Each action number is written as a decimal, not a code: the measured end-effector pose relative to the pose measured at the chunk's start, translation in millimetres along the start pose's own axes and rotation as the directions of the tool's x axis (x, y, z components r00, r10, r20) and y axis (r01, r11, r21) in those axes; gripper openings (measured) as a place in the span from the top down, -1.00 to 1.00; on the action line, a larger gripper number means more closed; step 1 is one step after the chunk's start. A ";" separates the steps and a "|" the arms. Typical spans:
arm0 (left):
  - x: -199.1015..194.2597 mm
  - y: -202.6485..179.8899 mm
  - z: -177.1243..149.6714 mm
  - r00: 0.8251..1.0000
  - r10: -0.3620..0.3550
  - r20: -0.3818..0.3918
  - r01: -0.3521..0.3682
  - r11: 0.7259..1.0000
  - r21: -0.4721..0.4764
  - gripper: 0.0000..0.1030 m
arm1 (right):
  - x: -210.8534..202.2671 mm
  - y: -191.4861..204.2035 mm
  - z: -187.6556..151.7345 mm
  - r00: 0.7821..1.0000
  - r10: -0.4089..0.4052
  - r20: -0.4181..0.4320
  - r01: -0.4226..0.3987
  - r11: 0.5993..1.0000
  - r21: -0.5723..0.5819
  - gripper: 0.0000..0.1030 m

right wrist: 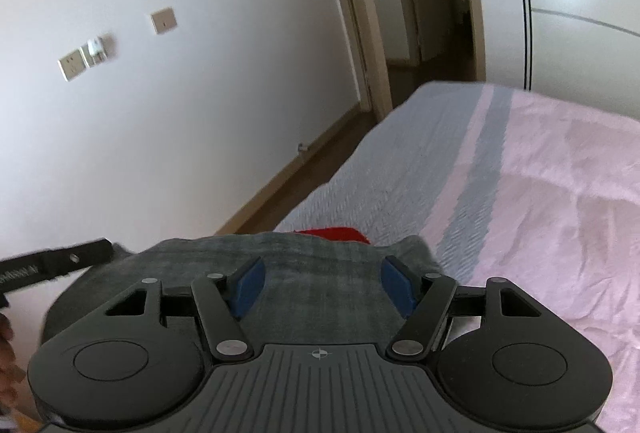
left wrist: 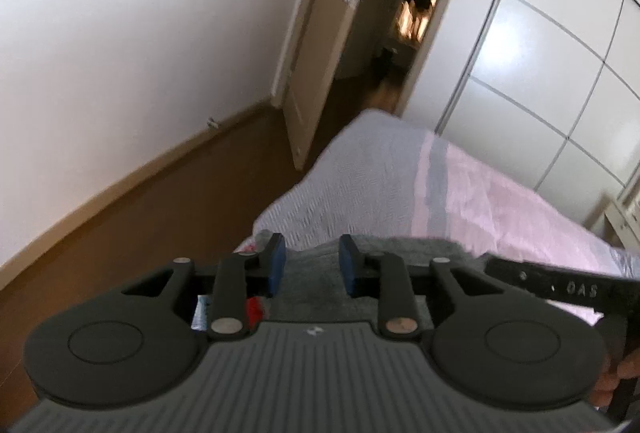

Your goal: Fold clothes

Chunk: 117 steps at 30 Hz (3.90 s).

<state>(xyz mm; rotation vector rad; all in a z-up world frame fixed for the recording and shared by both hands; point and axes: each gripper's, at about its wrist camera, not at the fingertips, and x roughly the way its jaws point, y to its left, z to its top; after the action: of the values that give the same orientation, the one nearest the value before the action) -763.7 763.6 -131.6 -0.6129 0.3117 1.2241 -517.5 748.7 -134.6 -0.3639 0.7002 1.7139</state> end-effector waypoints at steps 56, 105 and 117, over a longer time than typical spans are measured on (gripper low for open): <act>-190.5 -104.0 -43.0 0.933 0.317 -0.169 -0.294 0.945 0.146 -0.11 | -179.5 42.0 -46.2 0.987 -0.042 -0.157 0.049 0.998 0.041 -0.99; -350.0 -201.4 -157.3 0.904 0.426 -0.037 -0.422 0.903 0.084 -0.48 | -338.4 31.9 -136.7 0.990 -0.039 -0.138 0.017 0.988 -0.155 -0.99; -338.6 -199.7 -169.7 0.891 0.451 -0.051 -0.447 0.892 0.074 -0.48 | -314.4 26.4 -137.0 0.984 -0.023 -0.175 -0.005 0.988 -0.155 -0.99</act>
<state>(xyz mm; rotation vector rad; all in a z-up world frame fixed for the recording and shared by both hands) -669.1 358.0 -32.0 -0.5451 0.5692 1.6345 -477.2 417.6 -50.4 -0.6328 0.6936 1.7462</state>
